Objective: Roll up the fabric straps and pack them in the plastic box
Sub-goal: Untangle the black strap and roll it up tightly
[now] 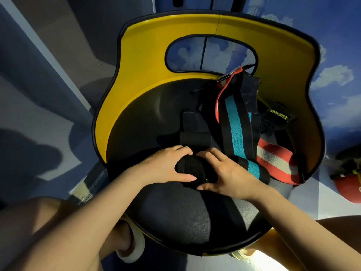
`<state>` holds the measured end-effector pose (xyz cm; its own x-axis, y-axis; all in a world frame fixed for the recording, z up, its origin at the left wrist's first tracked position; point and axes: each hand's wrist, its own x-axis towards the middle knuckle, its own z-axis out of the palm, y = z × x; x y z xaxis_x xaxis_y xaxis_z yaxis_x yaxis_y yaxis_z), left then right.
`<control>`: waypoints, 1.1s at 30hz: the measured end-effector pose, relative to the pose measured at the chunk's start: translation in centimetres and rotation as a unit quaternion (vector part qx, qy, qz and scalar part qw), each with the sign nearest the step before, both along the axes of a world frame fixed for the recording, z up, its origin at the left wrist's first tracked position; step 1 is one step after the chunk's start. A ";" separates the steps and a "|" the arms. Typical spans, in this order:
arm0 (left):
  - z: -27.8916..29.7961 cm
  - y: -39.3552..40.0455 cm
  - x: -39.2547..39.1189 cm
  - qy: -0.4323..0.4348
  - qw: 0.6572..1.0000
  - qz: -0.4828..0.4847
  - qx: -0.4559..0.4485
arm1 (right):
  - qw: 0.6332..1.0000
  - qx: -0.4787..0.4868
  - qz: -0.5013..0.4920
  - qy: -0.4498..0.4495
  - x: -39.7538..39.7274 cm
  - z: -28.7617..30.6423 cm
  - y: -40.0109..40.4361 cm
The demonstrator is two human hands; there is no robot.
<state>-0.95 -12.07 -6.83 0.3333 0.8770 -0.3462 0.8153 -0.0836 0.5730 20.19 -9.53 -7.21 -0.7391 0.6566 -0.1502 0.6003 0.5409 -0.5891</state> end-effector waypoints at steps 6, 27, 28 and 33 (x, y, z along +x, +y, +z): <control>0.2 -0.5 0.6 0.018 1.000 0.017 0.018 | 0.999 -0.040 -0.017 0.007 0.1 0.3 0.5; 1.2 -0.1 1.4 0.103 0.986 -0.083 0.106 | 0.972 -0.040 -0.223 0.058 -1.5 2.0 2.2; 1.3 -0.1 1.4 0.098 0.987 -0.079 0.103 | 0.965 -0.035 -0.253 0.062 -1.8 1.8 2.3; 1.4 0.0 1.2 0.081 0.992 -0.058 0.083 | 0.896 -0.317 -0.273 0.149 -2.7 1.4 3.2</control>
